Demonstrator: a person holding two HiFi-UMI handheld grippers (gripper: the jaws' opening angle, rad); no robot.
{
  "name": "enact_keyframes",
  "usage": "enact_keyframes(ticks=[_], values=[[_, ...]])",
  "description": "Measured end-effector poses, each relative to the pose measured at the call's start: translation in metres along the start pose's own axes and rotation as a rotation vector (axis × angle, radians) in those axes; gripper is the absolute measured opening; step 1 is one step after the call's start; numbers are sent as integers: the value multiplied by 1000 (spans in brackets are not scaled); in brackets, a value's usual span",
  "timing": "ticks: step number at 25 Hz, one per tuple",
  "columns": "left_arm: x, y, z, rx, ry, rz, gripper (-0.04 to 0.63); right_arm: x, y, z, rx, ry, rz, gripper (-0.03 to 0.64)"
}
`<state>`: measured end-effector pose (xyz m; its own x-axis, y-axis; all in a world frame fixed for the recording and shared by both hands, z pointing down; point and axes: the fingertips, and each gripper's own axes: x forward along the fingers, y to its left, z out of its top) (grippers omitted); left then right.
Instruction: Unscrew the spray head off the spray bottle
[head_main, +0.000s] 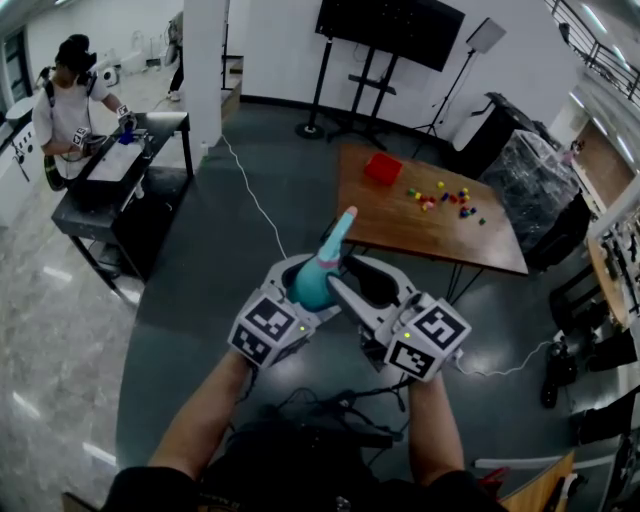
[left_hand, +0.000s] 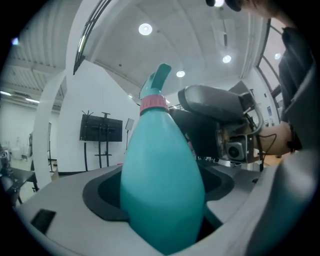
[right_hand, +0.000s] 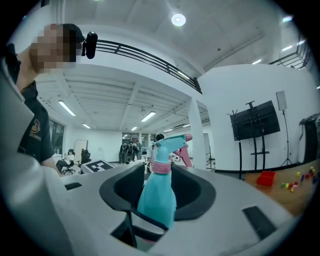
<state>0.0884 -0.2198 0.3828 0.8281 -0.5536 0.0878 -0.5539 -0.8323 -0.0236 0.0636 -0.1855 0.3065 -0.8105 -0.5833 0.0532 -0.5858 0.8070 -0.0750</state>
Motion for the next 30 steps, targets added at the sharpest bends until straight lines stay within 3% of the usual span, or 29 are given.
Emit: enact_keyframes(ticks=[5,15,20,30], values=[[1,14,-4,11,32,96,422,14,-6,3,46,11,-74,163],[2,14,-10,23,71,124,422,24,-15,-1,51,64,-193,143],[0,5,-6,28,50,28,421,20,-11,1,64,51,-119,141],[-11,-41,2,26,11,-288,422,-8,7,3,99,-30,135,139]])
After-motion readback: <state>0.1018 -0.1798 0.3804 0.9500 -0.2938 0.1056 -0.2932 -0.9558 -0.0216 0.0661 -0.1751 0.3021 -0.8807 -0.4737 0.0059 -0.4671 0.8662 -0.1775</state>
